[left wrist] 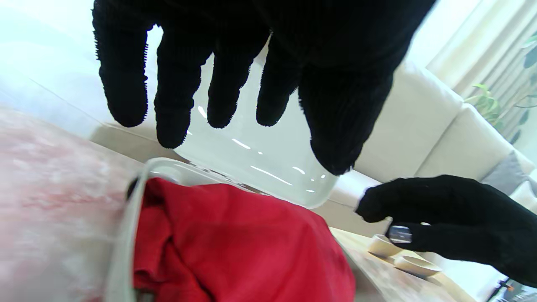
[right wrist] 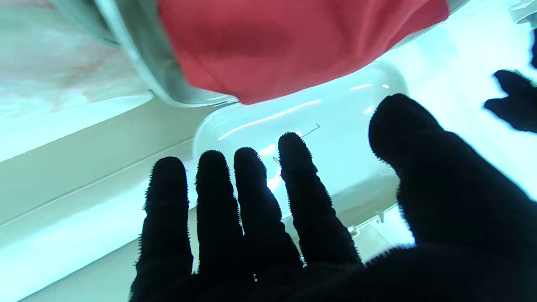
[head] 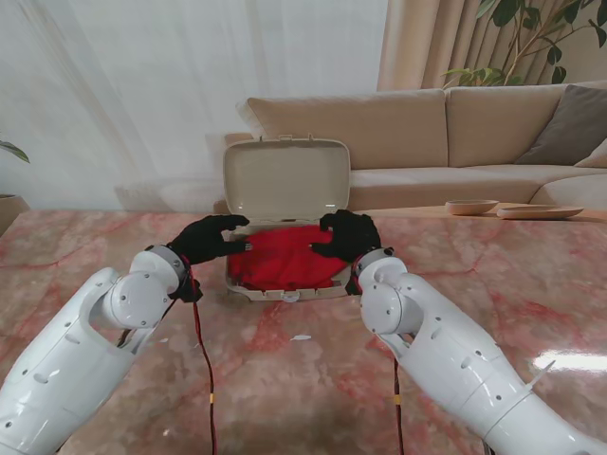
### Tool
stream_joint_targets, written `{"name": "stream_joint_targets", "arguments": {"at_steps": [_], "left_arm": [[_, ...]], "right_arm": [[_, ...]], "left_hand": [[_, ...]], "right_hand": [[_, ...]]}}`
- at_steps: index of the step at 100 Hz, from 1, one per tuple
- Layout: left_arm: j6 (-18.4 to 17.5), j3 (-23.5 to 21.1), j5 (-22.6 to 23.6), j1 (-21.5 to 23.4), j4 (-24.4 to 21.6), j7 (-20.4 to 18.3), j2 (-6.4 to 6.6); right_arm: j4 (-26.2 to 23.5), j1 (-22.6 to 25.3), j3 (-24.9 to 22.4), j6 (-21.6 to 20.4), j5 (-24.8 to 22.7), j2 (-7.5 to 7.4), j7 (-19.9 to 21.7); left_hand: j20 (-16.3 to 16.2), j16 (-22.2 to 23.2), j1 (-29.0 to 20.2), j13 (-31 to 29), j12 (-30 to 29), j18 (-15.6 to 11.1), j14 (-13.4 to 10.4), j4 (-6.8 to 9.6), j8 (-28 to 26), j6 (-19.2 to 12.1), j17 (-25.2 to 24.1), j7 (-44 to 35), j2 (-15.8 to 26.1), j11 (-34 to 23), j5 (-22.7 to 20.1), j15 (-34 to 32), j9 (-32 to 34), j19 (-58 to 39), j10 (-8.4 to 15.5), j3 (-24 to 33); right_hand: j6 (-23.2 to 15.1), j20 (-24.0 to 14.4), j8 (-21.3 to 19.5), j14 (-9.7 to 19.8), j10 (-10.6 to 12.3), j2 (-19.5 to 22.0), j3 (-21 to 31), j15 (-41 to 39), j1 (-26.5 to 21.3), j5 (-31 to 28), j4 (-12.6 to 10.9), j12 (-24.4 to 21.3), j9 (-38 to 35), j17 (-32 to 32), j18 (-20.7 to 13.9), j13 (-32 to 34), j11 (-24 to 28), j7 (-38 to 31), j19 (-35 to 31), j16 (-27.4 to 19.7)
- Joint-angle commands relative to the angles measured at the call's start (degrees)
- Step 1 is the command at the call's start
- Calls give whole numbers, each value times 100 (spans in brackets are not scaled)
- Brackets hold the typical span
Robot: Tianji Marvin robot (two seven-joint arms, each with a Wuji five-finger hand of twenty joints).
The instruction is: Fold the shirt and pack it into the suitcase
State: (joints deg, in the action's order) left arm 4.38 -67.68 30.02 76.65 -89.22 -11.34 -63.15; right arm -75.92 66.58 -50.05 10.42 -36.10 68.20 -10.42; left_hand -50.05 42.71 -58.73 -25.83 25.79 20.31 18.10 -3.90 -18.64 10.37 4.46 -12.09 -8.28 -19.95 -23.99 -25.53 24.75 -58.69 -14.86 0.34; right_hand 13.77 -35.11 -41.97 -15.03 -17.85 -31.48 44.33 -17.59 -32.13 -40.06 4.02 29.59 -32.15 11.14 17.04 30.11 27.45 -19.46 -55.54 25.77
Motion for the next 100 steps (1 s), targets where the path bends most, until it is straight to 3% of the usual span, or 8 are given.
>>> {"name": "stream_joint_targets", "arguments": {"at_steps": [1, 26, 53, 100], "left_arm": [[112, -75, -6, 219, -22, 1, 101], [657, -473, 2, 740, -302, -48, 116], [1046, -556, -368, 880, -219, -69, 85], [1179, -340, -678, 672, 134, -175, 71]], "right_arm": [[45, 69, -68, 100, -30, -87, 66], [156, 165, -262, 337, -127, -125, 60], [414, 120, -266, 590, -67, -150, 243], [812, 25, -93, 670, 43, -145, 337]], "left_hand": [[42, -31, -236, -46, -65, 120, 228, 93, -48, 60, 31, -7, 266, 127, -174, -75, 258, 10, -127, -213], [-10, 25, -206, -112, -48, 153, 309, 86, 28, 447, 90, 152, 369, 139, -334, -165, 325, -102, -150, -222], [-19, 70, 0, -38, -43, 175, 415, 51, 122, 707, -42, 379, 556, 170, -454, -203, 298, -101, -175, -283], [-6, 80, 162, 130, -62, 182, 454, 42, 176, 815, -201, 597, 633, 269, -611, -162, 147, 52, -231, -281]], "right_hand": [[-10, 113, -8, 6, 23, 139, -105, 2, 42, -48, -241, 70, 6, -78, -82, 186, -75, -10, 71, 34], [88, 63, 27, -31, -58, 387, -501, -54, 87, -21, -262, 71, 97, -98, -64, 130, -155, 64, 57, 115], [138, 30, 47, -82, -111, 496, -703, -69, 184, -4, -265, 62, 145, -113, -50, 108, -226, 99, 68, 141], [42, 0, 34, -64, -114, 688, -818, -98, 141, -148, -265, 85, 142, -131, -72, 83, -217, 33, 48, 151]]}}
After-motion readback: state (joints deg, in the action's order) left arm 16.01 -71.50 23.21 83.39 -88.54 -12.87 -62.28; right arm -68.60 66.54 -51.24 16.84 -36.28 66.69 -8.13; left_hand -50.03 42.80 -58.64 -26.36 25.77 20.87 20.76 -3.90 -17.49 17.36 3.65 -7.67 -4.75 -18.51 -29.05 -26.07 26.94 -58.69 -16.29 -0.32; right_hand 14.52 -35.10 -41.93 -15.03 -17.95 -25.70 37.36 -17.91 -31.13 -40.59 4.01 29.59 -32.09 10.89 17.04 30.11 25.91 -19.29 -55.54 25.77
